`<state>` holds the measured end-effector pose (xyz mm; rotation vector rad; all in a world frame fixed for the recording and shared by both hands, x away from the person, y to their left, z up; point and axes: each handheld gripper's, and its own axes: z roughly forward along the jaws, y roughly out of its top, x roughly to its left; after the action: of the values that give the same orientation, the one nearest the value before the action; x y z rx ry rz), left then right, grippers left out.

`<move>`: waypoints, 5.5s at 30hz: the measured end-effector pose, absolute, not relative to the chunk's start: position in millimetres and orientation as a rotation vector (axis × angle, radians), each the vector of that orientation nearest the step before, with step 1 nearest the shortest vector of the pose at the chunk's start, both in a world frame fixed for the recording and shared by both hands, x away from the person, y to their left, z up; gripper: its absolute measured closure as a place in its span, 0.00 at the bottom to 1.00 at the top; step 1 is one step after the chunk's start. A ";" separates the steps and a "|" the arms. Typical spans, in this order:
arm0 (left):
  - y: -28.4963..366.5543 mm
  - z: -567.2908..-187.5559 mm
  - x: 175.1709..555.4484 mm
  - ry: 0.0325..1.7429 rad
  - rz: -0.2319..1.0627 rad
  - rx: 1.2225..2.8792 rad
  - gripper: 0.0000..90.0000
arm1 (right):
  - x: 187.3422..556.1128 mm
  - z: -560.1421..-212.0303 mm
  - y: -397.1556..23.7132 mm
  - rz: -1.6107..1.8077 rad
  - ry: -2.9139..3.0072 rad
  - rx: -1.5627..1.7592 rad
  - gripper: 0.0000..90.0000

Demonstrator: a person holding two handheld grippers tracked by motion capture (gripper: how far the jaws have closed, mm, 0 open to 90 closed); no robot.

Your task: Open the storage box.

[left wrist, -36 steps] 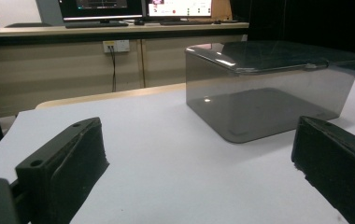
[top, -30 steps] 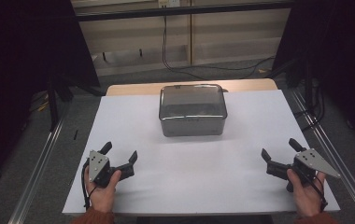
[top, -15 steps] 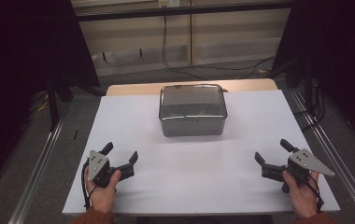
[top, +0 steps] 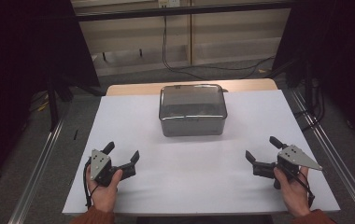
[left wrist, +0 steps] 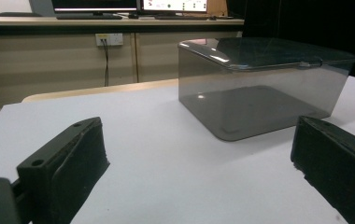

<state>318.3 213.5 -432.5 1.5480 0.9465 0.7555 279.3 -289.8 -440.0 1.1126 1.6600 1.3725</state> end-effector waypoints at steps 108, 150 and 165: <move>213.3 -436.3 322.9 0.939 0.700 1.614 0.04 | 376.9 -423.2 -123.7 0.613 1.821 0.070 0.53; 215.9 -432.6 330.3 0.896 0.601 1.578 0.08 | 379.7 -426.4 -116.2 0.452 1.759 -0.053 0.87; 214.4 -421.9 332.9 0.866 0.586 1.540 0.03 | 381.4 -420.2 -117.7 0.485 1.754 -0.038 0.86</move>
<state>332.9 214.4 -421.9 1.5395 0.8658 0.5859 381.4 -117.7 -420.2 -0.0381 1.7539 0.4847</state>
